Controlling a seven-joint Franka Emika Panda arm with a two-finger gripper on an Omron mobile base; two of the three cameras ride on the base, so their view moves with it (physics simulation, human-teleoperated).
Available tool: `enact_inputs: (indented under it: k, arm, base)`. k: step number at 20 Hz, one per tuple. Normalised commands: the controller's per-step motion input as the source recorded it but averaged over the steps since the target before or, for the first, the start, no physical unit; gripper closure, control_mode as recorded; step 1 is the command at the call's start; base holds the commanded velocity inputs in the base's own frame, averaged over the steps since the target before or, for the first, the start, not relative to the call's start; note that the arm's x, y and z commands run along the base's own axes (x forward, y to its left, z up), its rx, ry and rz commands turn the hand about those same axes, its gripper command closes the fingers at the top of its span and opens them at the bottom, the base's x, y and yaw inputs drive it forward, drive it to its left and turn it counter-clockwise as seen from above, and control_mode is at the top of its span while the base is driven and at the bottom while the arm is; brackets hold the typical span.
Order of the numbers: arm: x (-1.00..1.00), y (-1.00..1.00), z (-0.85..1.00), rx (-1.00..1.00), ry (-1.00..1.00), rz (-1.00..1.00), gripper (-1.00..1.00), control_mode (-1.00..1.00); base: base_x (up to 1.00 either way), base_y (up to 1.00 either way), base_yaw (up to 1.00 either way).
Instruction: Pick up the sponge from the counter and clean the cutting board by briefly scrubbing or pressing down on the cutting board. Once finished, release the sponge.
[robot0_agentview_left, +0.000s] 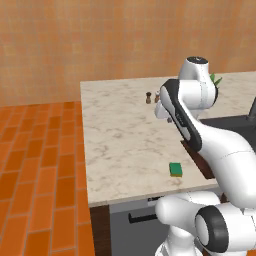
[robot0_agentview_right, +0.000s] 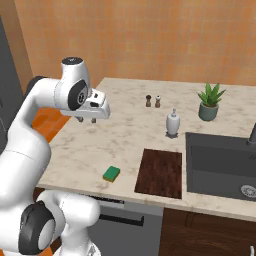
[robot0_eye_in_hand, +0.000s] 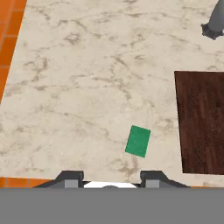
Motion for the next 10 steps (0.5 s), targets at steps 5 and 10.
enact_inputs:
  k: [5, 10]
  arm:
    - [0.0, -0.03, -0.21, 0.0, 0.0, -0.08, -1.0, -1.0]
    - [0.0, -0.1, -0.39, 0.0, 0.05, -0.27, -1.0, -1.0]
  base:
    - [0.0, 0.0, 0.0]
    - [0.0, 0.0, 0.0]
